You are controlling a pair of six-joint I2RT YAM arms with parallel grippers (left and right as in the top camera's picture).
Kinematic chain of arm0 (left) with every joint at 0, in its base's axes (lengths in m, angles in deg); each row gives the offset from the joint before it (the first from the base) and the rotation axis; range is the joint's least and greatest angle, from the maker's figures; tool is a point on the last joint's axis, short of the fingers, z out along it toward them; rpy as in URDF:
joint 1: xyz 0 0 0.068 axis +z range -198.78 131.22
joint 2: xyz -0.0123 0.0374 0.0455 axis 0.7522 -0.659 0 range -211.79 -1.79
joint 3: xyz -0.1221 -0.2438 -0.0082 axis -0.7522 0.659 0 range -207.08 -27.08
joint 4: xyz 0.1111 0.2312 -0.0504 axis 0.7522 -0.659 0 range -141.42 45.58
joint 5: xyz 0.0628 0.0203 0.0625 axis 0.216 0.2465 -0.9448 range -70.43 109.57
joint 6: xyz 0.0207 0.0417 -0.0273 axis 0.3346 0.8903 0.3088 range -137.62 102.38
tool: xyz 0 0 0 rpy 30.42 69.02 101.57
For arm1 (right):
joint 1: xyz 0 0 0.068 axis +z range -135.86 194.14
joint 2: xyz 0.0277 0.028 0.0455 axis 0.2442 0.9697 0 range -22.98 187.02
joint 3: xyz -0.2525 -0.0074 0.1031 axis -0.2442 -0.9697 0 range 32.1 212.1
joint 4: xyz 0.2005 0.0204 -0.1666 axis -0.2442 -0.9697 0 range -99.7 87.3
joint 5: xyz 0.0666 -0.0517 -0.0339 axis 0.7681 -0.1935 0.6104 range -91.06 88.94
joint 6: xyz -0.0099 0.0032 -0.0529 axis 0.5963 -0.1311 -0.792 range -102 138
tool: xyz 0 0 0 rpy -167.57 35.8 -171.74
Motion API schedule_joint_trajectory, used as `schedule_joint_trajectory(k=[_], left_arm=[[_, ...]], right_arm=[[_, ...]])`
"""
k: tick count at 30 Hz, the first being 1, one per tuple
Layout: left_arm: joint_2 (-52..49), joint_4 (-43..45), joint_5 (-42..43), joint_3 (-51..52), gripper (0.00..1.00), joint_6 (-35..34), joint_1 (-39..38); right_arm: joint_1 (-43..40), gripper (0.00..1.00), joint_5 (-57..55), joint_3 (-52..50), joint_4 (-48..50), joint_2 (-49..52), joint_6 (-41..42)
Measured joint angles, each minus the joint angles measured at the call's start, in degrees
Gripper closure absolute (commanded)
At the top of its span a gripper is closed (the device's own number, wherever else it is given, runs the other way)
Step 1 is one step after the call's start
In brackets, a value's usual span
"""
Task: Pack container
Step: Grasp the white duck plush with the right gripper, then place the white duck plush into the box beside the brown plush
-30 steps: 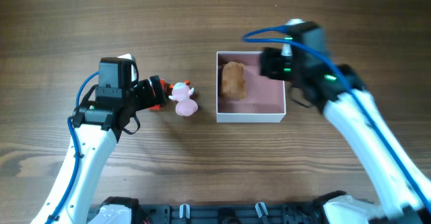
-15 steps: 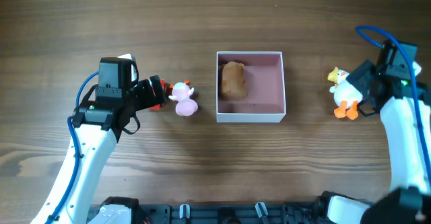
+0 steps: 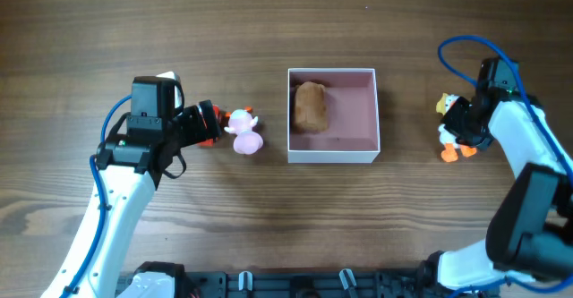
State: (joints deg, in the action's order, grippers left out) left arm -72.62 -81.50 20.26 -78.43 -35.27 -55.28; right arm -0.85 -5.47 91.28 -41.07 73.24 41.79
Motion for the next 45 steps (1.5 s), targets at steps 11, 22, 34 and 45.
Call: schedule_joint_trajectory(k=[11, 22, 34, 45], left_arm=[[-0.04, -0.02, 0.00, 0.00, 0.00, 0.00, 0.00], [-0.04, 0.00, 0.00, 0.00, 0.00, 0.00, 0.00], [-0.07, -0.02, -0.02, -0.02, 0.00, 0.00, 0.00], [-0.07, 0.00, -0.02, -0.02, 0.00, 0.00, 0.00]], right_arm=[[22.56, 0.96, 9.33, -0.42, 0.66, -36.20, 4.79], [33.07, 0.88, 9.70, -4.20, 17.38, -10.36, 10.88], [33.14, 0.68, 7.80, -4.37, 21.49, -3.15, 9.99], [33.22, 0.29, 5.55, -4.39, 21.79, -2.67, 6.03]])
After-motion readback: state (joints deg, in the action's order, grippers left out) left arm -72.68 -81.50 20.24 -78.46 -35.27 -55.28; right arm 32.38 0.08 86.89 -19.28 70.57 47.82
